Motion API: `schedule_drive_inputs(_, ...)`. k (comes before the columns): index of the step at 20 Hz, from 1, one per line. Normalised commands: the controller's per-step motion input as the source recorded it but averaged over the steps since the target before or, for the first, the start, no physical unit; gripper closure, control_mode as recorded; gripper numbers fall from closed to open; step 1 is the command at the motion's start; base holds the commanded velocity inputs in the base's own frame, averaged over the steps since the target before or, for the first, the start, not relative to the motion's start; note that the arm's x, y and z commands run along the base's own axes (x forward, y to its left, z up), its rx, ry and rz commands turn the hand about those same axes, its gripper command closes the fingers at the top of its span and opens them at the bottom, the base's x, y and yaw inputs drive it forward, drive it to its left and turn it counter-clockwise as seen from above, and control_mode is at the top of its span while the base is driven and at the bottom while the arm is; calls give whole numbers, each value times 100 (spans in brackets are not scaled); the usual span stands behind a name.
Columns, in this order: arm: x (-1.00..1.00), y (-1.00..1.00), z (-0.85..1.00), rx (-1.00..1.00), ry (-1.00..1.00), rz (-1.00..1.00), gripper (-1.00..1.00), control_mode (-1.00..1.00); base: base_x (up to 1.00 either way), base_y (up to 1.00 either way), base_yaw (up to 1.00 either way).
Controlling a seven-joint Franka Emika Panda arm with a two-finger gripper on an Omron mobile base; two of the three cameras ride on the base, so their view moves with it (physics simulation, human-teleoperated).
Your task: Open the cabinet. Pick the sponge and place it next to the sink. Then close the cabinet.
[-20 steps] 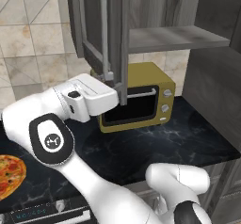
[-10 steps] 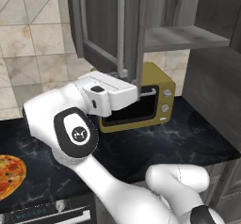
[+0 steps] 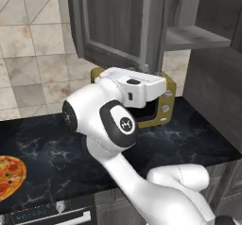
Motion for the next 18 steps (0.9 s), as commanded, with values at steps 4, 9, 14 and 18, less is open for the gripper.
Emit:
schedule_drive_inputs(4,93,-51,-6,0,0,10,-100,-100,0,0,0)
schedule_drive_inputs(9,90,-49,-2,0,0,9,-100,-100,0,0,0)
schedule_drive_inputs(14,89,-54,-1,0,0,9,-100,-100,0,0,0)
schedule_drive_inputs(18,82,-49,0,0,0,11,-100,-100,0,0,0)
